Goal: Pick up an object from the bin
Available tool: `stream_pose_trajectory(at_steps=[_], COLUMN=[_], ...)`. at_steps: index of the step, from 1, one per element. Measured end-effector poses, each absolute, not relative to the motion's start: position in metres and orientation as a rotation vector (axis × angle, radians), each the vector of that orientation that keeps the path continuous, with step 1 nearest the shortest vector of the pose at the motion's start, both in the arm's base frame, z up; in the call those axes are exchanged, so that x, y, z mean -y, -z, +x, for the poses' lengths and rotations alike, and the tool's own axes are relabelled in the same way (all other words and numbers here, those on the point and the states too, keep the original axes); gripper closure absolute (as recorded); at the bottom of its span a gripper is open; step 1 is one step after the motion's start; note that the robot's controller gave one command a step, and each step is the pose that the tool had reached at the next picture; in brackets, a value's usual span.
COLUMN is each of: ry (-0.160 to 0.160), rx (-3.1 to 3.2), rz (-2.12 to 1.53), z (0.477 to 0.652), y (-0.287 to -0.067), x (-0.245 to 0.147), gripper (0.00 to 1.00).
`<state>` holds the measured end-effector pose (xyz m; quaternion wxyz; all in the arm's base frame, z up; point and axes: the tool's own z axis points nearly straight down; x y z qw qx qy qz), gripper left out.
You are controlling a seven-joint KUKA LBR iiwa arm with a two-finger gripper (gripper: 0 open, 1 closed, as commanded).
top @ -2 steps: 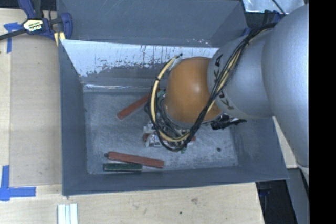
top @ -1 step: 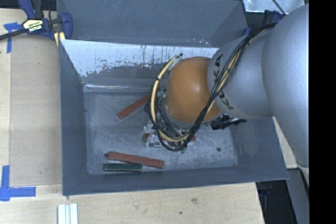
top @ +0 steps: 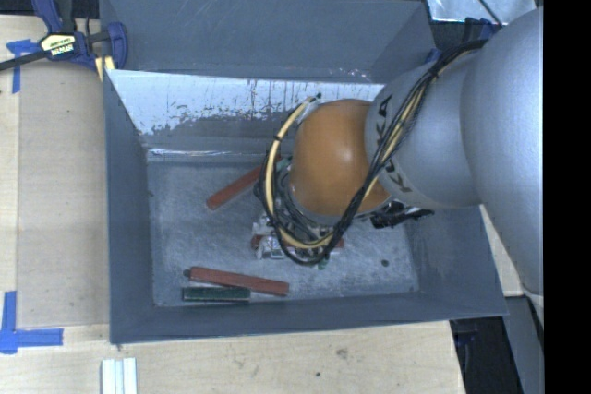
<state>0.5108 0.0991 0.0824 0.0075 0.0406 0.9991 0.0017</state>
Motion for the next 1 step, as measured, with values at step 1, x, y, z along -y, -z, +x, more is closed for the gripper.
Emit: stream_pose_trajectory(at_steps=[1], ry=[-0.002], rx=[-3.133], rz=[0.127], z=[0.5095], y=[-0.0849], x=[-0.0988], gripper=[1.00])
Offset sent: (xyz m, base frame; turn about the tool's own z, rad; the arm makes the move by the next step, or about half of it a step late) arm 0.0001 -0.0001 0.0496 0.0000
